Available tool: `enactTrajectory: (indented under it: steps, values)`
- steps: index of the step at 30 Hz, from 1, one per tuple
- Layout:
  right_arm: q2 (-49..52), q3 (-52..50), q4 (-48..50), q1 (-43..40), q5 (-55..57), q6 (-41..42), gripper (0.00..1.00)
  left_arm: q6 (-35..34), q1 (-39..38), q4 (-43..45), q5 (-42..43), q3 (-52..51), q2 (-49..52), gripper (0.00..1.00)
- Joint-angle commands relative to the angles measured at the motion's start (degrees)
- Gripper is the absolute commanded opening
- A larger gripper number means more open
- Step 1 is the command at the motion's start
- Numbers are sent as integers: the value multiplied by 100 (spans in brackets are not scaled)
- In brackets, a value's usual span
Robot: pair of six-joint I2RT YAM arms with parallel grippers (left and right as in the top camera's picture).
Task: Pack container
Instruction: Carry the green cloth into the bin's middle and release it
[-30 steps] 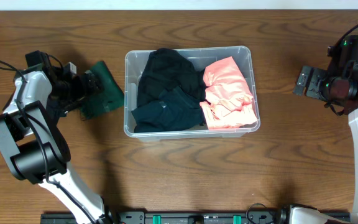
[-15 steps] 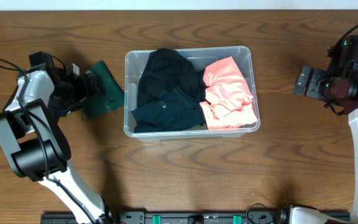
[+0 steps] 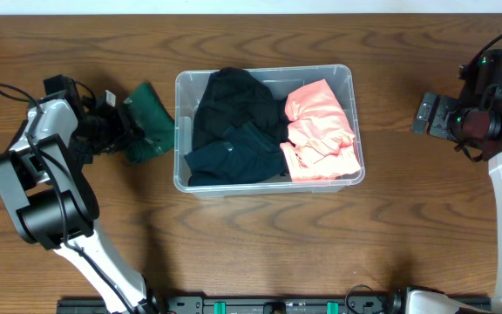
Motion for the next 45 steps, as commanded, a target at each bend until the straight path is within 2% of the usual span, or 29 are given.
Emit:
enactTrajectory:
  steps: [1,2,8,15,19,22,28,34,40,45]
  values:
    - [48,-7,-2,-20,39,-2,99,33,-17,-50,245,-55,-11,10]
    - [48,-7,-4,-20,39,-2,99,35,-17,-52,297,-55,-79,6]
    - [46,-7,-7,-20,39,-2,99,24,-20,-76,315,-55,-1023,6]
    - [48,-7,-7,-20,39,-2,99,-131,-101,-109,317,-44,-2826,6]
    - [48,-7,-4,-20,39,-2,99,-131,-474,-111,315,-44,-3650,6]
    - [48,-7,-2,-20,39,-2,99,-116,-1078,-111,315,-44,-3958,6]
    - [48,-7,-7,-20,39,-2,99,-83,-2516,-94,313,-44,-3764,6]
    - [48,-7,-4,-20,39,-2,99,-87,-3692,-107,271,-44,-3091,6]
    - [48,-7,-4,-20,39,-2,99,-155,-4179,-181,267,-46,-2334,6]
    - [48,-7,-4,-20,39,-2,99,-260,-4229,-199,216,-46,-1775,6]
